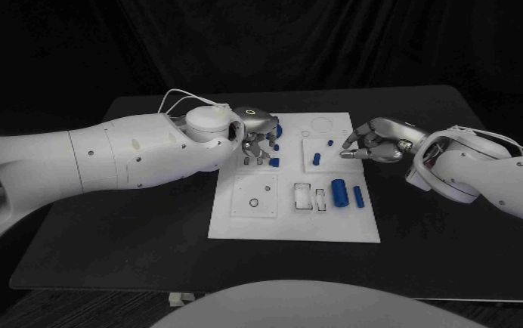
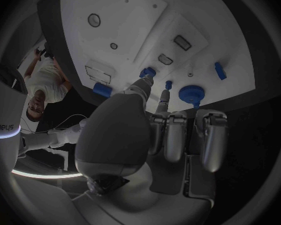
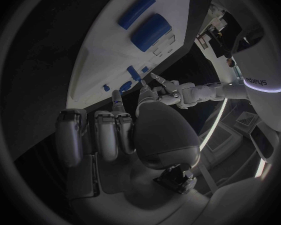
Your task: Assemble the parts on the task board
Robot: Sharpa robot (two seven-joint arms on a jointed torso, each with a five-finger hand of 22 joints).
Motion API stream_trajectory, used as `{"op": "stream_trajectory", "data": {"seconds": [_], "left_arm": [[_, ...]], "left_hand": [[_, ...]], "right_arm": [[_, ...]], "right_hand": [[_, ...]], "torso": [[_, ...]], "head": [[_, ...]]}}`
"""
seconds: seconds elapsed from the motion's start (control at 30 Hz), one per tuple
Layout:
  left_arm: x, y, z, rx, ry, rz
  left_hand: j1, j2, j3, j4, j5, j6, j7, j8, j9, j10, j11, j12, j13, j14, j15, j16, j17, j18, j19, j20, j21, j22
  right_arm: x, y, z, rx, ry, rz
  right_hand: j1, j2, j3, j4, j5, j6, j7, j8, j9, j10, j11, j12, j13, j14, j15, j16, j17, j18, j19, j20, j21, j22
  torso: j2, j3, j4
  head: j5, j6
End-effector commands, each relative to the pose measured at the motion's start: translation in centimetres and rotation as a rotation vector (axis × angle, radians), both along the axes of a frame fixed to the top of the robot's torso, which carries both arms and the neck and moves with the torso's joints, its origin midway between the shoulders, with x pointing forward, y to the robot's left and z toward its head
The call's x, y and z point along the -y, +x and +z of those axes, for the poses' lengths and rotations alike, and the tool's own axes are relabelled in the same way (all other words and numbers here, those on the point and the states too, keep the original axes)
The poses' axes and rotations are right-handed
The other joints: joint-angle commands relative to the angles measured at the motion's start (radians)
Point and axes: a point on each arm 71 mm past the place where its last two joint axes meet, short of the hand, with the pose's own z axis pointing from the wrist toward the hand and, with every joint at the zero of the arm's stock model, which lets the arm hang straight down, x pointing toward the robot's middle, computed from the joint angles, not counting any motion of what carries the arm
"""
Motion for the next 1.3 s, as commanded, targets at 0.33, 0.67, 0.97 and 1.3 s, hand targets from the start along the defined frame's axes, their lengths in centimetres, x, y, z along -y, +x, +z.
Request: {"op": "stream_trajectory", "data": {"seconds": [0.33,0.67,0.97,1.3], "left_arm": [[1.0,-0.9,-0.4,0.001,-0.041,-0.062],[1.2,-1.2,-1.3,-0.015,-0.042,-0.061],[1.4,-1.2,-1.9,-0.01,-0.057,-0.061],[1.5,-1.3,-2.8,-0.009,-0.075,-0.06]], "left_hand": [[0.002,-0.007,-0.01,-0.003,-0.014,-0.005,-0.001,-0.001,-0.002,0.103,0.007,0.0,0.263,0.106,0.01,0.007,0.263,-0.007,0.096,0.007,-0.011,0.254],[0.013,-0.003,-0.007,-0.01,0.001,0.006,-0.003,0.005,-0.003,0.103,0.005,0.0,0.263,0.106,0.008,0.007,0.263,-0.006,0.094,0.007,-0.016,0.253],[0.022,0.003,-0.001,-0.017,0.018,0.011,-0.004,0.008,-0.004,0.103,0.004,0.0,0.263,0.106,0.008,0.007,0.263,-0.005,0.092,0.007,-0.02,0.251],[0.028,0.01,0.006,-0.023,0.032,0.019,-0.005,0.011,-0.005,0.103,0.003,0.0,0.263,0.106,0.006,0.007,0.263,-0.004,0.09,0.006,-0.024,0.25]], "right_arm": [[0.0,0.1,0.0,0.01,0.002,-0.008],[0.1,0.0,0.0,0.008,0.0,-0.011],[0.1,0.0,0.0,0.007,0.0,-0.01],[0.1,0.0,0.0,0.006,0.0,-0.01]], "right_hand": [[0.01,0.003,-0.006,-0.003,-0.004,0.006,0.001,0.005,-0.001,0.104,0.002,0.003,0.263,0.105,0.006,0.003,0.263,-0.004,0.085,0.005,-0.006,0.247],[0.01,0.003,-0.006,-0.002,-0.004,0.007,0.001,0.006,-0.001,0.104,0.003,0.003,0.263,0.105,0.006,0.003,0.263,-0.004,0.084,0.005,-0.007,0.247],[0.01,0.003,-0.007,-0.002,-0.004,0.008,0.001,0.006,-0.001,0.104,0.003,0.003,0.263,0.105,0.006,0.003,0.263,-0.004,0.085,0.005,-0.006,0.247],[0.01,0.003,-0.007,-0.002,-0.004,0.008,0.001,0.006,-0.001,0.104,0.003,0.003,0.263,0.105,0.006,0.003,0.263,-0.004,0.085,0.005,-0.006,0.247]], "torso": [[-0.002,-0.0016,0.0015],[-0.002,-0.0017,0.0012],[-0.002,-0.0013,0.001],[-0.002,-0.0005,0.0008]], "head": [[-0.004,0.0],[-0.006,0.0],[-0.004,0.0],[-0.006,0.0]]}}
